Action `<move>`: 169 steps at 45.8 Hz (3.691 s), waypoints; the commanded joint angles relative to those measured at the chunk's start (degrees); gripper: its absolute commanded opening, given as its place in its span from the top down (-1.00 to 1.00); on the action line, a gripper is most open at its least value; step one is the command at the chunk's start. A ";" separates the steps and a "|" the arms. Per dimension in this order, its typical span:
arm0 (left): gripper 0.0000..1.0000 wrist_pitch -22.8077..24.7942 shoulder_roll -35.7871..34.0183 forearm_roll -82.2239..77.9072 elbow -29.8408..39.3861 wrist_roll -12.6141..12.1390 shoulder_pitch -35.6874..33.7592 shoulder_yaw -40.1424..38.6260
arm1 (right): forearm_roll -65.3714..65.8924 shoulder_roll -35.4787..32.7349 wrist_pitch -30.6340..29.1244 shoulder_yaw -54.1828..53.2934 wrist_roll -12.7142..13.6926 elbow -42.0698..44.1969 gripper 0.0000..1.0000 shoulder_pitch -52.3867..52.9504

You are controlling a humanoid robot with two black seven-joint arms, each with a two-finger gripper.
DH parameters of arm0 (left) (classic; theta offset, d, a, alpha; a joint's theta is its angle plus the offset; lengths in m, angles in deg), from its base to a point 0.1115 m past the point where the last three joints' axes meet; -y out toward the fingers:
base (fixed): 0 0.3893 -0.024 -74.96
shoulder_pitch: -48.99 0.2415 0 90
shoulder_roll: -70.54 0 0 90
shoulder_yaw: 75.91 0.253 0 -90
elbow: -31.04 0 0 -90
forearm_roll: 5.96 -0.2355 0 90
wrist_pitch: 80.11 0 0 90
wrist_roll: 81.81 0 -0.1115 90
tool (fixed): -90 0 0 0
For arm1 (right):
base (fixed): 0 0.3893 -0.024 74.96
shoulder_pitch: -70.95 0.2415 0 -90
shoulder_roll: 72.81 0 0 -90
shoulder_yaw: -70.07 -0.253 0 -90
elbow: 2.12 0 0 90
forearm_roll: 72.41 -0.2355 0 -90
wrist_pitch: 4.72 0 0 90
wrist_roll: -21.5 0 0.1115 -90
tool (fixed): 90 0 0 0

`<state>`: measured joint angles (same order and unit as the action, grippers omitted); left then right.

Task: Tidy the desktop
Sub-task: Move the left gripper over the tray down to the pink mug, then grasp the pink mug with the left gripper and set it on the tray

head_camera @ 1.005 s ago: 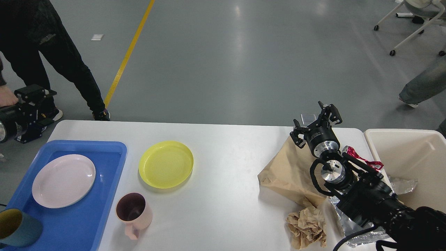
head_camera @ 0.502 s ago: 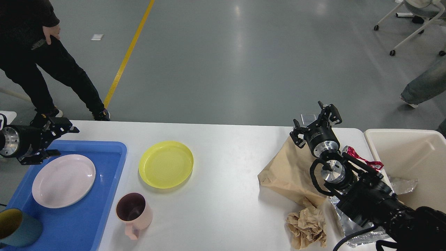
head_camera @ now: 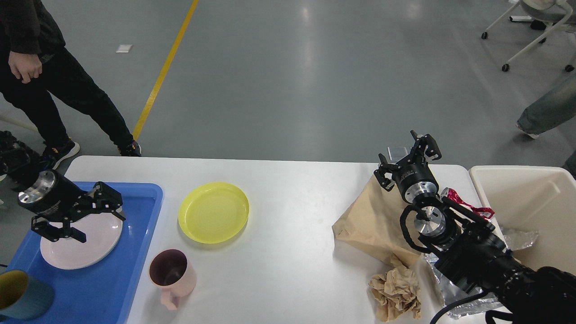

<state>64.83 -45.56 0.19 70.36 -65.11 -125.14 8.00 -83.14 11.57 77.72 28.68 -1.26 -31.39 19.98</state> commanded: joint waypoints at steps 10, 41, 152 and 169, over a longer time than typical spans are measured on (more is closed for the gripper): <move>-0.93 0.06 7.72 0.00 11.65 -0.18 -8.59 10.22 | 0.00 0.00 0.00 -0.01 0.00 0.00 -1.00 0.00; -0.93 0.06 17.39 -0.17 11.13 -9.41 -2.27 5.12 | 0.00 0.00 0.00 -0.01 0.00 0.00 -1.00 0.00; 1.00 0.06 4.58 -0.09 9.28 -9.58 -7.27 1.34 | 0.00 0.00 0.00 -0.01 0.00 0.00 -1.00 0.00; 1.00 0.06 -5.54 -0.70 8.32 -9.76 -1.30 1.17 | 0.00 0.00 0.00 0.08 0.00 0.00 -1.00 0.00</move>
<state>64.90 -49.75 -0.47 79.02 -74.93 -128.38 9.47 -83.14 11.56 77.72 28.68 -1.27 -31.40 19.97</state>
